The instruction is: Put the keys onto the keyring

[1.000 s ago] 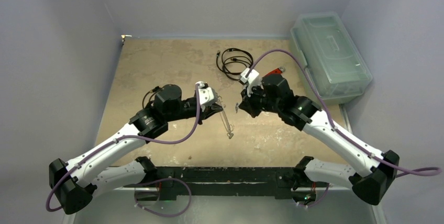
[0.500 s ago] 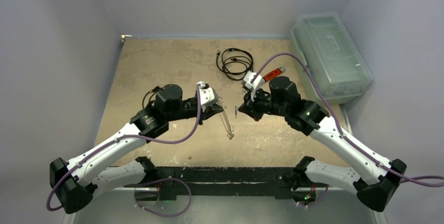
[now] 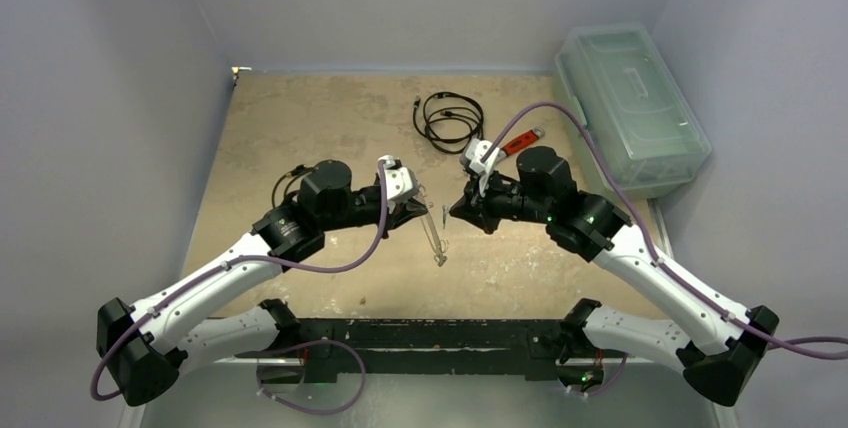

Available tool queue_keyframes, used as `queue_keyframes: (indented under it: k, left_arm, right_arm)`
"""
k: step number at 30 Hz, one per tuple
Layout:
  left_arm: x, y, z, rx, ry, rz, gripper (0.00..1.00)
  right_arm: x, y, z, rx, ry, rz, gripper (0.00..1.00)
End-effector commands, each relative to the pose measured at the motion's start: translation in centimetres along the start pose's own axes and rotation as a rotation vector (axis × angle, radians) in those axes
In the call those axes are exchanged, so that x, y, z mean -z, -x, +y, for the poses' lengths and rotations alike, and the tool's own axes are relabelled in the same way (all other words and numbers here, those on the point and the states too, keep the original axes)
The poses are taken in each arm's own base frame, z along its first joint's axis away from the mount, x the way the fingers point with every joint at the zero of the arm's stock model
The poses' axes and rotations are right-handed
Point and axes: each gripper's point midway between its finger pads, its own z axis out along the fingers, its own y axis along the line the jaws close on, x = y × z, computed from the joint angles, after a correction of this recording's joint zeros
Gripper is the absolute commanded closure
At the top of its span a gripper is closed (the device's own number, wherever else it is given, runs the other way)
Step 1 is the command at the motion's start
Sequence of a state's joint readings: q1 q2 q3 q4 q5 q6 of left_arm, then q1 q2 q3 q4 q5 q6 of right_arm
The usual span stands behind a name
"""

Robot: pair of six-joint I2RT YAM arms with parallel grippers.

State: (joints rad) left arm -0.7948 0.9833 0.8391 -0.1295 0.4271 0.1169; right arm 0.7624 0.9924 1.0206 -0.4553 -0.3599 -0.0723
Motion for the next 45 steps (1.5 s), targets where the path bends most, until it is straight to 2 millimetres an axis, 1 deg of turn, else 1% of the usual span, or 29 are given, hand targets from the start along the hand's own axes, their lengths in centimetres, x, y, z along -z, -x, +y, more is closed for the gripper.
queue_keyframes:
  k: [1, 6, 15, 36, 45]
  left_arm:
    - [0.0, 2.3, 0.0, -0.037, -0.006, -0.065, 1.0]
    - [0.1, 2.3, 0.0, -0.038, -0.002, -0.065, 1.0]
    - [0.1, 2.2, 0.1, -0.037, 0.002, -0.063, 1.0]
    - [0.1, 2.5, 0.1, -0.033, 0.001, -0.072, 1.0]
    - [0.1, 2.6, 0.0, -0.033, 0.0, -0.073, 1.0]
  right_arm:
    - [0.1, 2.1, 0.8, 0.047, 0.039, -0.061, 1.0]
    - [0.1, 2.6, 1.1, 0.055, 0.052, -0.07, 1.0]
    - [-0.4, 2.5, 1.9, 0.059, 0.093, -0.067, 1.0]
    - [-0.8, 3.7, 2.5, 0.083, 0.114, -0.107, 1.0]
    - [-1.0, 4.1, 2.4, 0.086, 0.106, -0.12, 1.0]
